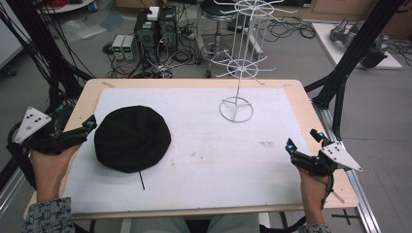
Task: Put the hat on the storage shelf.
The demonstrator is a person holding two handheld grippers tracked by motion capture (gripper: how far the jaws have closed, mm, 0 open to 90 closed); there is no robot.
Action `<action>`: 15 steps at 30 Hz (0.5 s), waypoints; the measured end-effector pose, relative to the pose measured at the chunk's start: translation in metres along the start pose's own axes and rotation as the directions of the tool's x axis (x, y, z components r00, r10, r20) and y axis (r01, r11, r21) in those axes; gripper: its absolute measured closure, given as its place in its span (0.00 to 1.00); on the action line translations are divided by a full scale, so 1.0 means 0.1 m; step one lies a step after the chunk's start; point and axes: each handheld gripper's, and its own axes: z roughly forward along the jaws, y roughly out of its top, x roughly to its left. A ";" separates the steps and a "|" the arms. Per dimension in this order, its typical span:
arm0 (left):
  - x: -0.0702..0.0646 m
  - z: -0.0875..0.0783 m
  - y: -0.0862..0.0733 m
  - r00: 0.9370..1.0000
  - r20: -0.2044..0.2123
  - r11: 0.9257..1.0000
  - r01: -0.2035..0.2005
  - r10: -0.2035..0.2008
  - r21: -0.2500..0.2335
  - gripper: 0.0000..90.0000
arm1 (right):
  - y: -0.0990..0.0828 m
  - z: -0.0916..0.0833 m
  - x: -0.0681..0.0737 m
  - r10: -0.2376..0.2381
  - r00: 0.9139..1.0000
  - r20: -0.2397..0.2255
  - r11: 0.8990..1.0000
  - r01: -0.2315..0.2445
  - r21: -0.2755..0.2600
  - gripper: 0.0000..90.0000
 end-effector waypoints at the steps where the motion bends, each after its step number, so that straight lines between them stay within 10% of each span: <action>1: -0.01 0.00 0.00 1.000 0.002 1.000 -0.004 0.004 -0.003 0.19 | 0.00 0.00 0.01 -0.008 1.000 0.003 1.000 0.008 0.001 0.11; 15: -0.15 0.19 -0.09 0.992 0.110 0.997 -0.062 0.057 0.035 0.19 | -0.02 0.02 0.02 -0.017 1.000 -0.016 1.000 0.017 0.026 0.11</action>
